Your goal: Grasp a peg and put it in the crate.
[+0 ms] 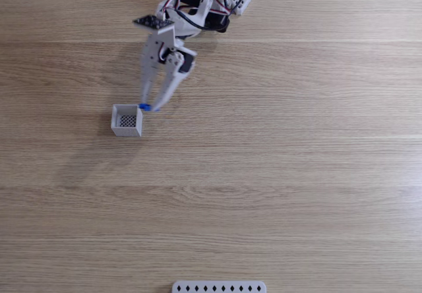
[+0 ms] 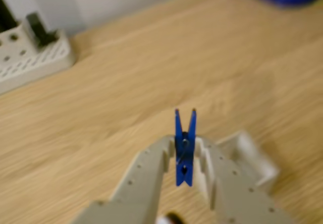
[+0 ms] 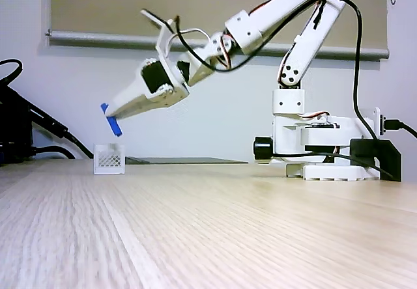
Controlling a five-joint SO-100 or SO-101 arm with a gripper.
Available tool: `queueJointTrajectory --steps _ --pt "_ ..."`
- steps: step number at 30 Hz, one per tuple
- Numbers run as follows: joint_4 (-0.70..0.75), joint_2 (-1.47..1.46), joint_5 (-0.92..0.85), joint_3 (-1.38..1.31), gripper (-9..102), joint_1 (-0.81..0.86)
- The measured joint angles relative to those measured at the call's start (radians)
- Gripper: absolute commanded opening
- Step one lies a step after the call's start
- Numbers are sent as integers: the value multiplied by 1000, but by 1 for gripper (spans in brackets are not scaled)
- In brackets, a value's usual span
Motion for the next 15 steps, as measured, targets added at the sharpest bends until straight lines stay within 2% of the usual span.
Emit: queueJointTrajectory --steps 4,8,15 --pt "-199 -143 -38 0 -1 51" --pt "-339 -290 -54 -5 -1 80" --pt "-428 -430 -54 -84 -1 106"
